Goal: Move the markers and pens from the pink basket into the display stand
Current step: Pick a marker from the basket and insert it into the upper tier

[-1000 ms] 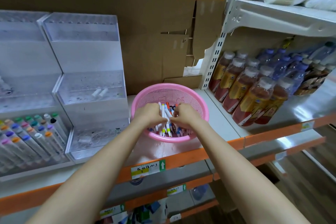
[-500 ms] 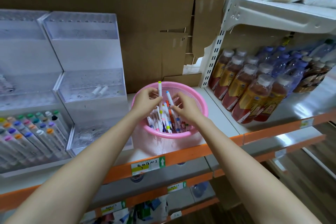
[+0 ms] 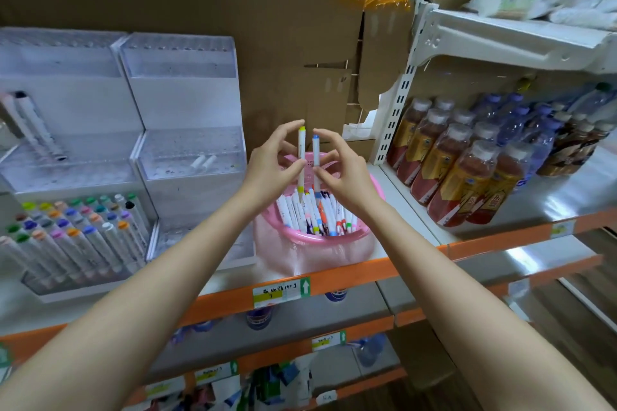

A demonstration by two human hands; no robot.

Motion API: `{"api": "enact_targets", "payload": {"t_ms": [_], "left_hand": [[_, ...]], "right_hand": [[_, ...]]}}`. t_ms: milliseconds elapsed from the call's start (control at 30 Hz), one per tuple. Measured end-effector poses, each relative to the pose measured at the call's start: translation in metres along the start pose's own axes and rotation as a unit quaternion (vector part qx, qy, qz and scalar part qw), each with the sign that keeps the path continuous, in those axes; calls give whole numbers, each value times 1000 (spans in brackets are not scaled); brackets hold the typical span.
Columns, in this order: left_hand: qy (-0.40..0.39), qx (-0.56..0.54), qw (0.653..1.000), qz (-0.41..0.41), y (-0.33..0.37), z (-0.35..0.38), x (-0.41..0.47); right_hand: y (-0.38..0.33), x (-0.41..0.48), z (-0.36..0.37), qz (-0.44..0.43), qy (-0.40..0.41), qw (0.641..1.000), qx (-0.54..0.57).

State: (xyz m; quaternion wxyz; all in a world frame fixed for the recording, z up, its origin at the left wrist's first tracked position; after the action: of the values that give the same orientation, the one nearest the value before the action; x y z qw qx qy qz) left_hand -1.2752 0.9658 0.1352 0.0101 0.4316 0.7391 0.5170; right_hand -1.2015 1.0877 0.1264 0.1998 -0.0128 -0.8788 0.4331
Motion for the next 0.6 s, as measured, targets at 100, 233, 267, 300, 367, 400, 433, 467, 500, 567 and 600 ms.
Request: {"api": "enact_targets", "payload": {"t_ms": [100, 233, 267, 300, 367, 400, 433, 467, 500, 567, 600], "left_hand": [[9, 2, 1000, 23, 17, -19, -8], [48, 36, 998, 23, 28, -58, -21], [56, 43, 997, 16, 28, -68, -25], [67, 47, 997, 10, 28, -80, -29], [90, 49, 995, 5, 26, -102, -37], [100, 52, 994, 4, 25, -114, -42], [109, 59, 992, 2, 24, -126, -46], [118, 70, 991, -1, 24, -138, -50], [128, 79, 989, -3, 23, -151, -54], [148, 86, 985, -4, 20, -177, -62], [155, 87, 984, -7, 17, -190, -65]], "right_hand": [[-22, 4, 3, -26, 8, 1000, 8], [-49, 14, 18, -54, 9, 998, 13], [-57, 18, 23, -61, 10, 998, 11], [-65, 21, 28, -70, 11, 997, 10], [-83, 29, 41, -90, 5, 996, 15], [-92, 33, 49, -98, -2, 995, 20], [-101, 38, 58, -106, -8, 994, 25], [-110, 44, 65, -113, -11, 993, 28], [-119, 49, 73, -121, -12, 992, 29], [-138, 59, 88, -137, -12, 990, 31], [-148, 63, 96, -144, -11, 989, 31]]}}
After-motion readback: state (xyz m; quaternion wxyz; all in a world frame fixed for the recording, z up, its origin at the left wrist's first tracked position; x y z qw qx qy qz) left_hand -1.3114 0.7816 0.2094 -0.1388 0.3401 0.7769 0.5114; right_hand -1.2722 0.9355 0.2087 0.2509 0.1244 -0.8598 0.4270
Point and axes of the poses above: each hand's wrist, its own x-axis towards the middle knuckle, its own z-axis out of the palm, y = z × x, the point moved 8 cm from there along x, towards the middle knuckle, and after that the axes turned 8 degrees about -y, right-handed, at the moved point
